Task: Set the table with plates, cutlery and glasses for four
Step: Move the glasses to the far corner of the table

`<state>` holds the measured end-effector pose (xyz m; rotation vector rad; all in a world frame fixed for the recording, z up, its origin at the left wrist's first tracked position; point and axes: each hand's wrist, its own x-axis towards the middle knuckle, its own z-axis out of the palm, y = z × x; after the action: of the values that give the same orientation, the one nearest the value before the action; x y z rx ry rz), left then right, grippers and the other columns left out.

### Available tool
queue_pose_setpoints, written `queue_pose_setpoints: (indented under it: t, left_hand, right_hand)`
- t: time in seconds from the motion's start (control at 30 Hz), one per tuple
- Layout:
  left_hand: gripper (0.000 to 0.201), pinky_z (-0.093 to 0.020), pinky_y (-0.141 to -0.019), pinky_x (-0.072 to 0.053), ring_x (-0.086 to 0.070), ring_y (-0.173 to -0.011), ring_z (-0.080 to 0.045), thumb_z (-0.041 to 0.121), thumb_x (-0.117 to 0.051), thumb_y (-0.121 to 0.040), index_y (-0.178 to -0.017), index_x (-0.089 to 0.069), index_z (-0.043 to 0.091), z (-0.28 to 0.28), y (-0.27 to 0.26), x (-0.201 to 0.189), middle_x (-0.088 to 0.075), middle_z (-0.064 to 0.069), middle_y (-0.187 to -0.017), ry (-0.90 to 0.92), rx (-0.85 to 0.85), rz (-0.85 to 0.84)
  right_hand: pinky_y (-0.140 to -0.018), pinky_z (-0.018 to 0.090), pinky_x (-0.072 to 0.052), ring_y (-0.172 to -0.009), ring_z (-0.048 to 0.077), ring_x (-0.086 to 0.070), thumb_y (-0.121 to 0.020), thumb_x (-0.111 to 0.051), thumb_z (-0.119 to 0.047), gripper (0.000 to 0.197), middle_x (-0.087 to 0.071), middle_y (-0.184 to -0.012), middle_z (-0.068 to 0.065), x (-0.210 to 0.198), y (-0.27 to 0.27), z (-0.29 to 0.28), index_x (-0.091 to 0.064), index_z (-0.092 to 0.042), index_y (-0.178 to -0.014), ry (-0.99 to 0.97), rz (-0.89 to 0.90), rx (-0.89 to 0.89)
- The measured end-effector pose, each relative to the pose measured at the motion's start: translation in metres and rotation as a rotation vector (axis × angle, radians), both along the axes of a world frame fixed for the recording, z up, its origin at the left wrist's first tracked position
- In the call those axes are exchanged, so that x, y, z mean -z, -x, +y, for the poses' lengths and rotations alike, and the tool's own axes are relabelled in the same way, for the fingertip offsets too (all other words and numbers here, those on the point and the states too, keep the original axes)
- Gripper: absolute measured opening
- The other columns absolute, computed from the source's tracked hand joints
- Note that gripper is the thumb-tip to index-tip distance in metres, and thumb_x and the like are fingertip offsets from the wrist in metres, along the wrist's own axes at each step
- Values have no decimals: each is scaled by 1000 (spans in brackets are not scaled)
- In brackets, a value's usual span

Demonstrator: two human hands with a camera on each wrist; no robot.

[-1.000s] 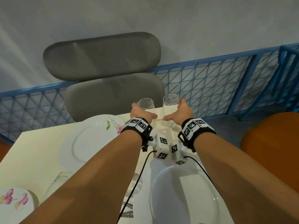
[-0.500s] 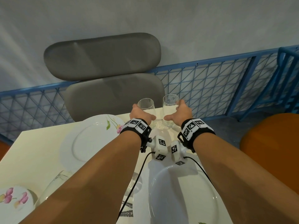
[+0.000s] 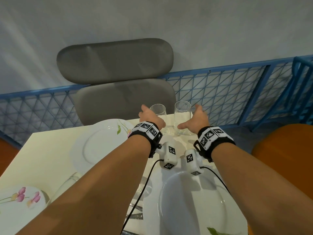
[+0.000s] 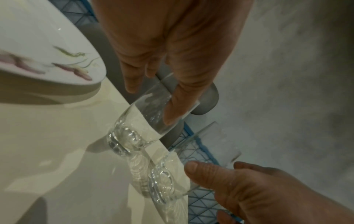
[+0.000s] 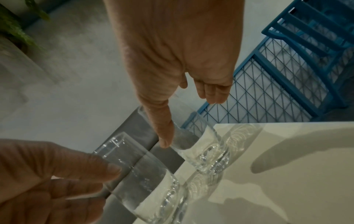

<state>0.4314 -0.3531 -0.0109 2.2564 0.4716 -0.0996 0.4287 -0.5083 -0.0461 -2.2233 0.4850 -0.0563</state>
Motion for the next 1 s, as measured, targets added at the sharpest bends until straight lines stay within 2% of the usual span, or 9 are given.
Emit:
queue_pose_setpoints:
  t: [0.17,0.3,0.37,0.43,0.53,0.63,0.73,0.87,1.0]
  left_hand:
    - [106,-42,-103,-43,-42,-129,-33,11,-85,-65,-146,-17,11,9,27,-44,-31,-13,-143,10,64,-93]
    - [92,-38,-101,-45,-45,-126,-28,19,-84,-65,-142,-33,11,42,62,-88,-39,-11,-139,6,167,-252]
    - [79,-36,-94,-49,-50,-120,-24,18,-82,-66,-135,-43,14,70,79,-106,-48,-8,-132,2,211,-325]
    - [66,-31,-85,-52,-56,-111,-20,16,-80,-68,-127,-52,17,104,95,-122,-56,-4,-123,19,220,-377]
    - [46,-34,-89,-52,-61,-102,-18,13,-79,-67,-108,-60,20,162,119,-132,-62,0,-108,27,214,-418]
    - [38,-35,-86,-52,-60,-97,-19,6,-75,-71,-101,-59,22,217,140,-128,-60,2,-100,1,227,-357]
    - [37,-37,-87,-52,-61,-99,-22,5,-72,-74,-107,-62,18,262,158,-110,-62,-1,-104,-109,248,-273]
    - [40,-25,-76,-41,-55,-92,-20,-1,-60,-80,-116,-62,17,299,174,-78,-60,-6,-112,-359,358,-89]
    - [54,-25,-79,-40,-53,-109,-26,-7,-47,-82,-127,-56,21,313,187,-46,-51,-10,-125,-530,521,63]
  right_hand:
    - [-107,45,-36,-134,31,-33,-53,-92,-15,116,-28,-146,14,-35,28,7,-23,-20,-147,19,-72,61]
    - [-108,46,-36,-133,33,-31,-58,-87,-13,104,-30,-143,16,-65,56,30,-28,-20,-143,68,-143,24]
    - [-105,47,-39,-129,34,-35,-60,-84,-14,94,-32,-139,16,-78,73,46,-33,-18,-139,62,-169,-24]
    - [-100,43,-44,-124,31,-39,-64,-80,-12,84,-34,-137,14,-88,92,63,-37,-18,-136,9,-196,-69]
    - [-87,30,-44,-115,25,-47,-68,-78,-8,79,-39,-135,11,-92,124,89,-39,-18,-135,-59,-232,-144]
    - [-84,31,-45,-109,23,-49,-69,-77,-8,77,-41,-131,10,-84,155,118,-38,-18,-134,-138,-200,-181]
    - [-89,35,-46,-112,25,-47,-68,-78,-6,80,-38,-132,12,-70,176,149,-36,-16,-135,-165,-136,-191]
    - [-91,29,-41,-116,26,-43,-67,-81,-8,89,-33,-136,15,-50,189,181,-30,-13,-140,-125,-48,-181]
    - [-101,35,-39,-126,30,-39,-62,-86,-11,103,-28,-141,14,-29,195,201,-24,-13,-144,-122,19,-137]
